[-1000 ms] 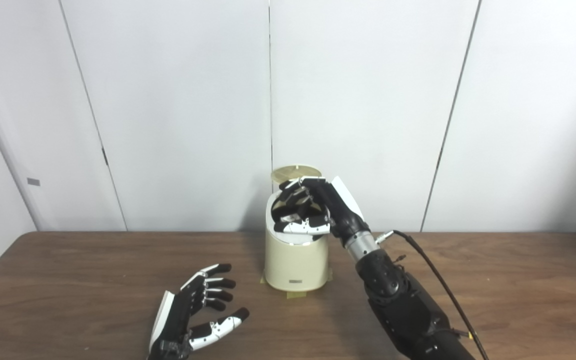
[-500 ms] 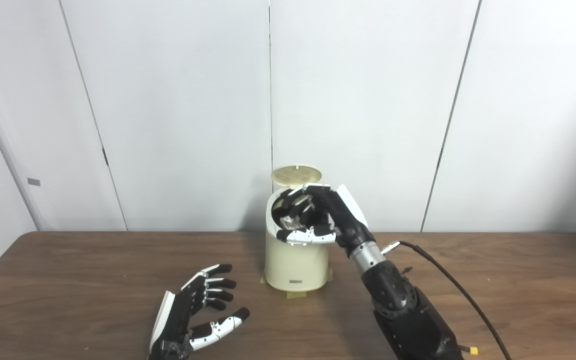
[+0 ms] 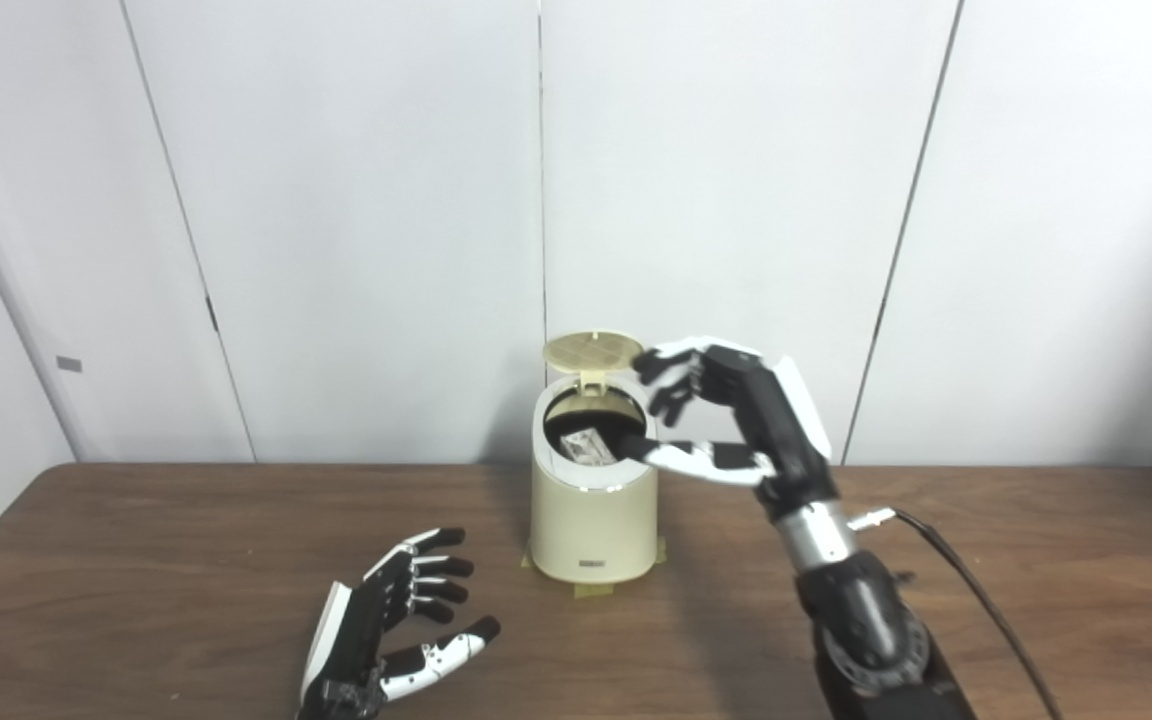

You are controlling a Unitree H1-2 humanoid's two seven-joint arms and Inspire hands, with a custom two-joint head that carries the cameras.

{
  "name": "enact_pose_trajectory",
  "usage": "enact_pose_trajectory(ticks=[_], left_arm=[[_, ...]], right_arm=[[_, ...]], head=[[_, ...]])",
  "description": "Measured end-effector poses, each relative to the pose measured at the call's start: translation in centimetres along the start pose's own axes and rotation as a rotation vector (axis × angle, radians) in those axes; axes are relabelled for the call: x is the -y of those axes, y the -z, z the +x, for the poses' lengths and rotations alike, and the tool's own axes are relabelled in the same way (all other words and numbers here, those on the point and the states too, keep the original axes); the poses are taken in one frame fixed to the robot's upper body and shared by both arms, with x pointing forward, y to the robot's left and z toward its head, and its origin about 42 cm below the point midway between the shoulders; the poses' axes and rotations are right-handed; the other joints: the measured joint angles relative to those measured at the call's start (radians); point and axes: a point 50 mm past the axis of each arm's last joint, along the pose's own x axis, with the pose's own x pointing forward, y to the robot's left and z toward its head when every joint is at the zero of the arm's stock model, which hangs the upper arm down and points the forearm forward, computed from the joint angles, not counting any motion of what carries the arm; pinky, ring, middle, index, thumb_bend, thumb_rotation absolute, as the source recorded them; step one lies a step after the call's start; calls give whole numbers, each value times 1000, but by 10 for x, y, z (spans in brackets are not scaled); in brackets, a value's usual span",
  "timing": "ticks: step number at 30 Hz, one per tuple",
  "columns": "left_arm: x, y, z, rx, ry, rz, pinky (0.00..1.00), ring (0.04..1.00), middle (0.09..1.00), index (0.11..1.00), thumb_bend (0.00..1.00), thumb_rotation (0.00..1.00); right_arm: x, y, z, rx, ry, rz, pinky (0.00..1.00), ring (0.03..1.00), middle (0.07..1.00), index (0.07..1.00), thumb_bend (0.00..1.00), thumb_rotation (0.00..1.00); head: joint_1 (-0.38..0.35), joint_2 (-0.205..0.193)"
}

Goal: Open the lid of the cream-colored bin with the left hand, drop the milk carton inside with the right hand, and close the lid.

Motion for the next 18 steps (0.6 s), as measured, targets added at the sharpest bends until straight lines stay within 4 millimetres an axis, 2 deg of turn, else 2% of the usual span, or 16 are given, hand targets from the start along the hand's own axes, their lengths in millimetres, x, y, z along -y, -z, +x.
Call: enact_pose_trajectory(ticks=[3,5,6,7,9,12,15,18], left_arm=[[0,0,0,1,2,1,554,611,672,769,660,41],[0,0,0,1,3,1,554,610,672,769,658,39],[0,0,0,2,3,0,554,610,672,769,658,38],[-1,0,0,2,3,0,555,610,673,769,660,38],[-1,1,0,1,4,-6,567,617,676,770,663,43],[-2,2,1,-1,3,-10,585,634,685,772,669,76],[-2,2,1,-1,-2,-8,602,709,762,776,676,149],[-3,3,3,5,-14,-7,632,789,852,816,687,208]], right_arm=[[9,4,-19,-49,21,22,347,463,642,495,513,129],[12,8,-34,-96,11,38,407,527,677,497,512,131],[13,10,-42,-122,2,57,465,596,714,497,512,129],[14,13,-50,-157,-9,82,498,629,736,611,610,65],[16,19,-64,-217,-17,116,533,665,769,726,687,13],[19,25,-82,-260,-20,134,551,664,780,765,698,1],[22,29,-95,-285,-6,150,542,665,784,769,702,2],[22,33,-102,-306,3,170,541,679,794,767,687,0]], head=[[-2,3],[0,2],[2,2],[2,3],[3,2],[-2,-3],[-5,-8],[-5,-20]])
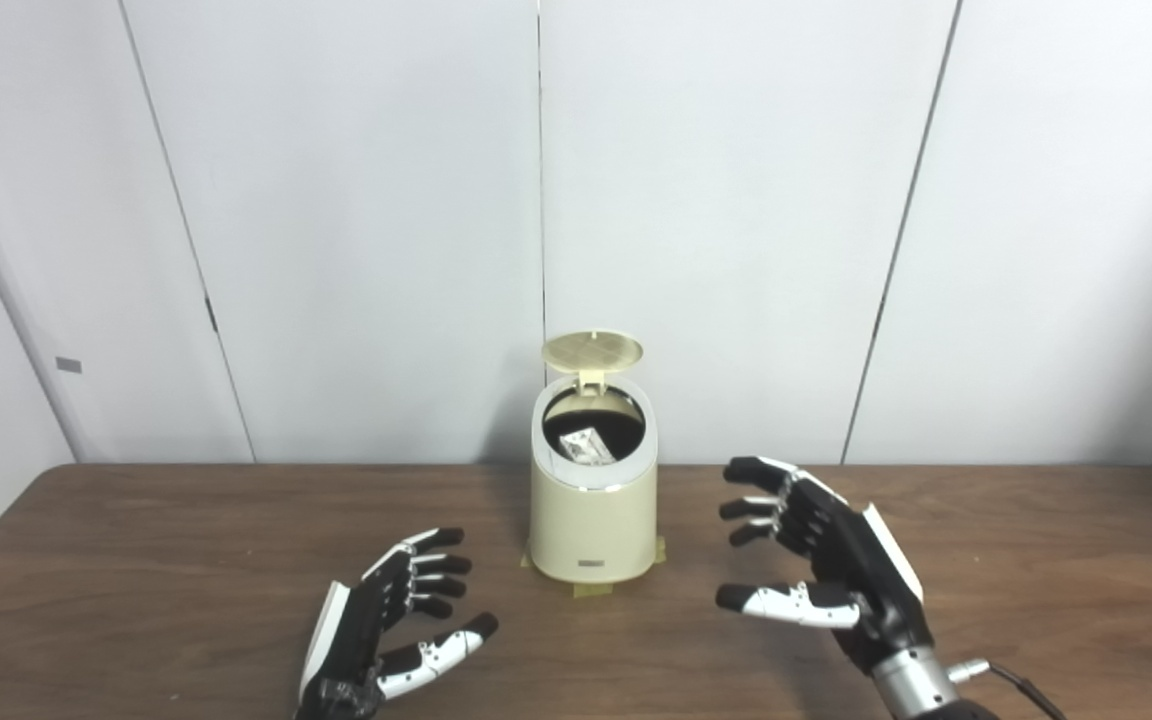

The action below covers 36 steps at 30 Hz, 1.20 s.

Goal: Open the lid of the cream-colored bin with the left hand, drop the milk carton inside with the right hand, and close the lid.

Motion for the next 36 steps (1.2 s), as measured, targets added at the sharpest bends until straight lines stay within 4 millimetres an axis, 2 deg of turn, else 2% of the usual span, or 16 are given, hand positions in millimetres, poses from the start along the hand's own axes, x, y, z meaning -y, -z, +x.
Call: enact_pose_trajectory(ticks=[2,4,7,11,19,24,29,34,36], left_arm=[[0,-1,3,17,-4,2,660,821,880,843,720,267],[-1,-1,6,29,0,7,693,863,908,895,794,344],[-1,-2,11,35,25,26,709,875,914,935,843,380],[-9,-14,31,80,71,60,762,892,923,955,872,368],[-16,-69,99,235,121,125,768,908,932,960,873,335],[-12,-83,123,225,156,172,753,927,947,972,880,325],[-13,-97,145,221,177,230,808,951,961,986,864,303],[-11,-118,174,230,192,324,842,977,980,992,900,361],[-8,-128,184,243,198,363,861,995,995,991,898,353]], right_arm=[[-1,3,-2,-10,2,10,536,681,794,765,681,0],[-3,6,-3,-13,3,21,522,671,789,760,679,0],[-5,12,-4,-28,7,33,515,663,784,758,685,0],[-2,15,-7,-28,22,36,511,651,788,762,685,0],[-5,20,-8,-23,19,60,503,649,795,764,692,0],[-6,20,-8,-24,19,54,495,638,789,759,688,0],[-9,21,-8,-25,18,56,496,632,783,752,693,0],[-10,20,-8,-25,17,48,502,630,783,749,694,19],[-10,18,-8,-19,18,43,498,626,781,743,694,30]], head=[[2,-2],[6,-8],[8,-12],[12,-15],[23,-21],[20,-21],[17,-25],[14,-21],[12,-21]])
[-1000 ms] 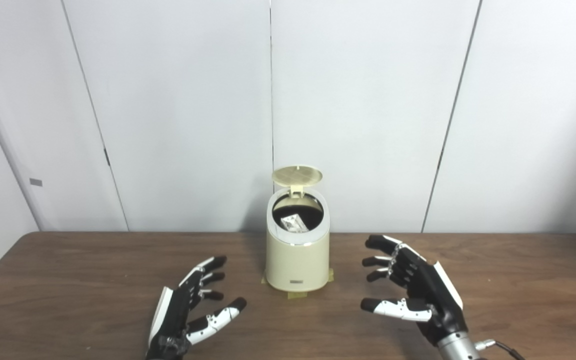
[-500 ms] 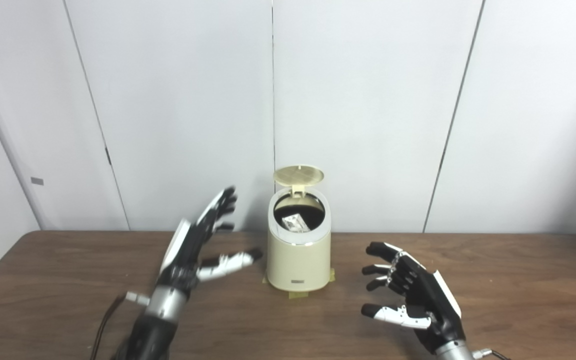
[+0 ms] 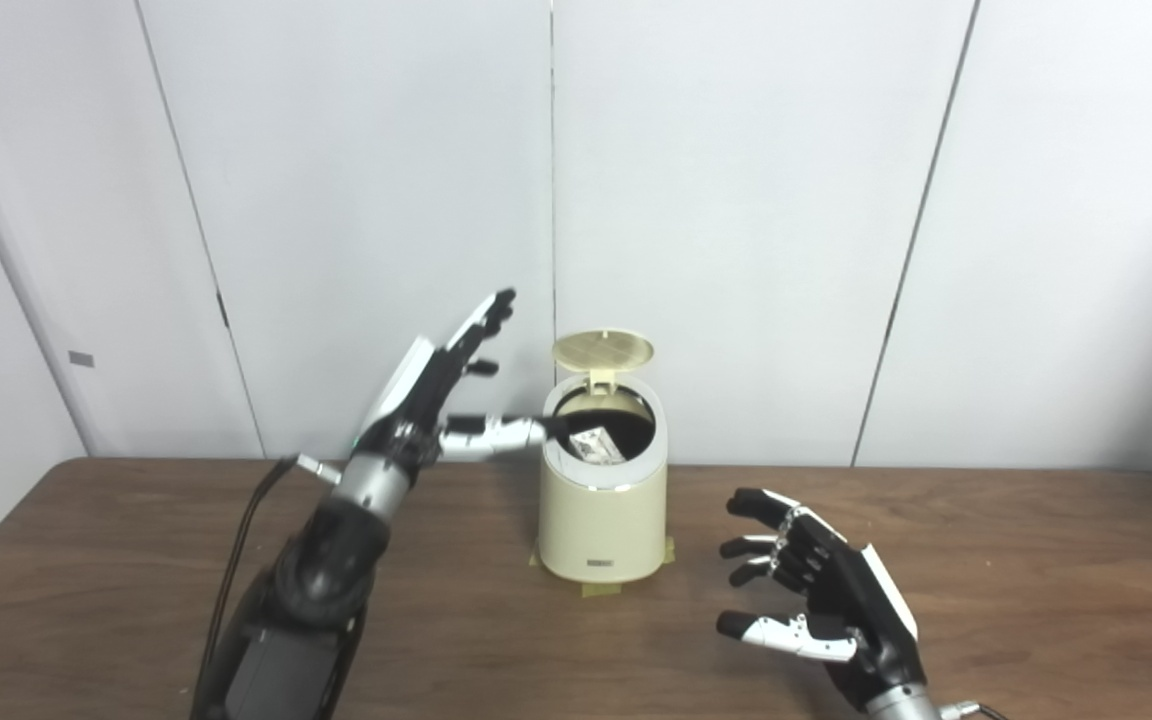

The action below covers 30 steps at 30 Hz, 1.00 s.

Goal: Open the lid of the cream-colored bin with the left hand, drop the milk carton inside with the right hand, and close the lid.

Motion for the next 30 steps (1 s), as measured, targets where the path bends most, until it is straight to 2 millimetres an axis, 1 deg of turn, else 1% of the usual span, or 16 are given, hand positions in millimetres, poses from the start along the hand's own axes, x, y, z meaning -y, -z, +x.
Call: enact_pose_trajectory(ticks=[1,4,9,11,12,14,16,17,18,22,26,30], left_arm=[[-2,-5,7,7,3,21,840,996,998,989,897,355],[-1,-13,20,5,23,79,838,995,1000,992,902,368],[0,-15,34,-21,77,144,848,1000,1000,981,922,382],[1,-14,36,-23,92,170,852,1000,980,940,918,370],[1,-15,37,-21,98,181,853,1000,975,931,916,368],[2,-15,38,-14,112,209,879,1000,923,873,913,371],[3,-16,39,-12,131,226,906,1000,902,846,921,370],[3,-17,39,-12,146,231,955,1000,897,828,932,366],[3,-17,39,-12,161,234,972,1000,895,822,935,364],[4,-16,39,-21,206,245,999,1000,890,763,959,351],[1,-19,38,-14,231,275,1000,1000,874,745,943,361],[-3,-19,36,-6,243,329,1000,1000,852,747,934,366]], right_arm=[[0,-1,0,2,0,-2,490,621,777,736,695,38],[0,-1,-1,3,1,-6,495,620,767,721,701,53],[-2,-2,-4,3,8,-19,504,623,762,712,703,78],[-3,-2,-4,3,8,-18,499,625,763,714,706,74],[-3,-3,-3,5,8,-18,498,625,763,715,707,74],[-4,-4,-3,10,8,-17,497,623,759,709,702,57],[-5,-4,-3,10,11,-17,498,622,753,704,699,51],[-6,-4,-3,10,14,-21,498,618,748,699,697,53],[-6,-4,-3,10,18,-24,497,617,747,698,697,54],[-7,-6,-2,14,23,-25,494,610,751,692,684,44],[-9,-10,-1,24,18,-43,493,618,760,693,672,49],[-10,-8,-1,-8,13,-44,492,622,760,689,678,52]], head=[[-2,0],[-5,0],[-12,2],[-15,5],[-17,5],[-20,6],[-20,6],[-21,6],[-23,8],[-25,9],[-25,9],[-25,9]])
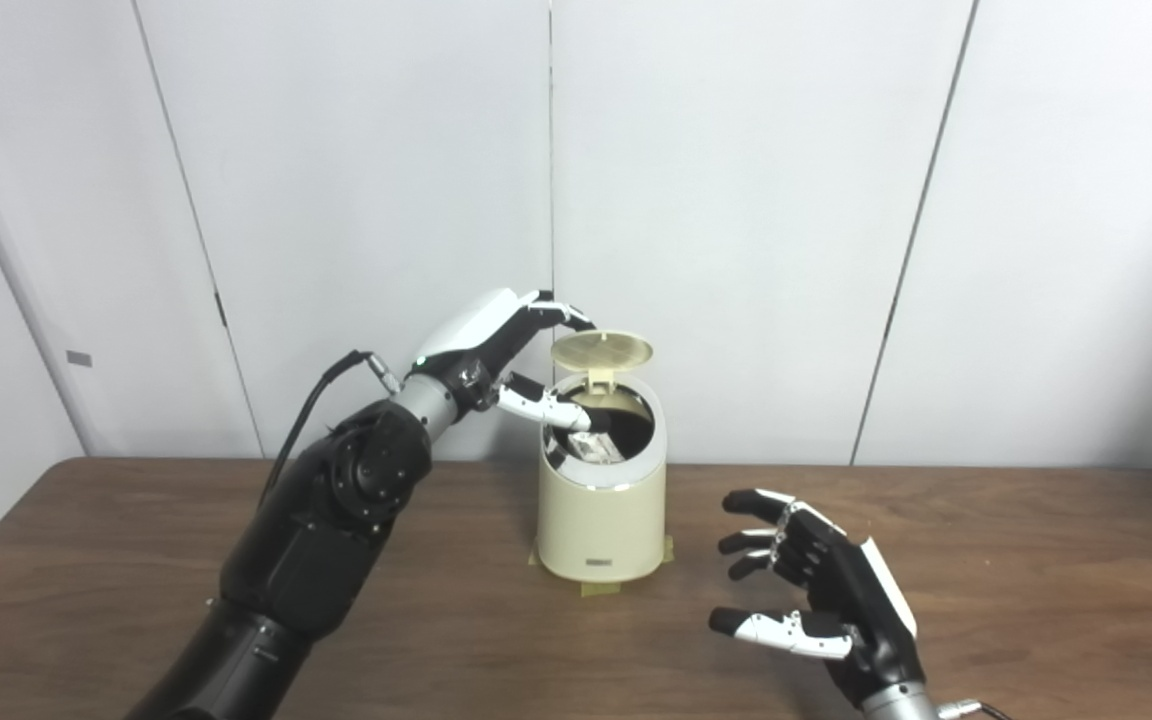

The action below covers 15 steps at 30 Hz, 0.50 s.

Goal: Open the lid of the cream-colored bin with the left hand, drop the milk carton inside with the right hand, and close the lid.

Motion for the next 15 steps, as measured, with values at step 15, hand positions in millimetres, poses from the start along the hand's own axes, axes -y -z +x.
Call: enact_pose_trajectory(ticks=[15], left_arm=[[-10,-12,-9,60,33,52,1000,1000,815,745,895,350]], right_arm=[[-8,0,1,-25,-13,-5,486,603,736,690,667,0]], head=[[-12,8]])
